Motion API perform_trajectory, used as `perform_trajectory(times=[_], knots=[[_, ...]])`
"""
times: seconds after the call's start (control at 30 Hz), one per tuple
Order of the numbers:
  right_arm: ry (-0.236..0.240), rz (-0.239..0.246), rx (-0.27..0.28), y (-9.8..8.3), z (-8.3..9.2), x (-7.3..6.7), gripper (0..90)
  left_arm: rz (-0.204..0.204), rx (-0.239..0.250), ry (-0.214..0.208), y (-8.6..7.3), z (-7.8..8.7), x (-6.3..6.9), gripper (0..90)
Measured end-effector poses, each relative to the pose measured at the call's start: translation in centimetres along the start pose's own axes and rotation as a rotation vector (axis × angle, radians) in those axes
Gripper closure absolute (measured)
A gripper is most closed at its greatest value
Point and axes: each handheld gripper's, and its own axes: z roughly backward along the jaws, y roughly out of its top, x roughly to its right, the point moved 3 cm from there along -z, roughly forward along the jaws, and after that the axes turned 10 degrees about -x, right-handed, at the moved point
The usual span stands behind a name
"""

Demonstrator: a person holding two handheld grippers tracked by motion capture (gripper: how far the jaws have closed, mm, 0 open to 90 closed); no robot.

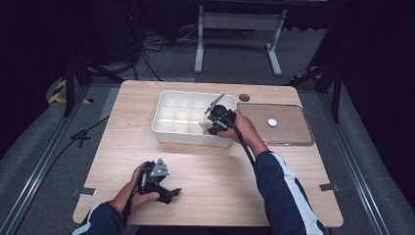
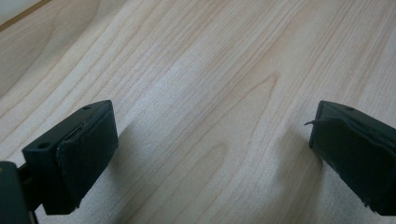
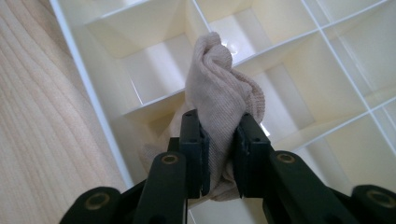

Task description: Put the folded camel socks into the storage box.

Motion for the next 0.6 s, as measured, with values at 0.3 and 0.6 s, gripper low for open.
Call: perform_trajectory(times=[0.3,0.6], knots=[[0.046,0.004,-0.04,0.2,-0.5,0.6,76.6,-0.008,0.0,-0.003,0.0,0.0,0.0,1.4],[0.061,0.024,-0.107,0.5,-1.8,0.8,76.6,-0.006,0.002,-0.007,0.1,-0.1,0.0,1.4]])
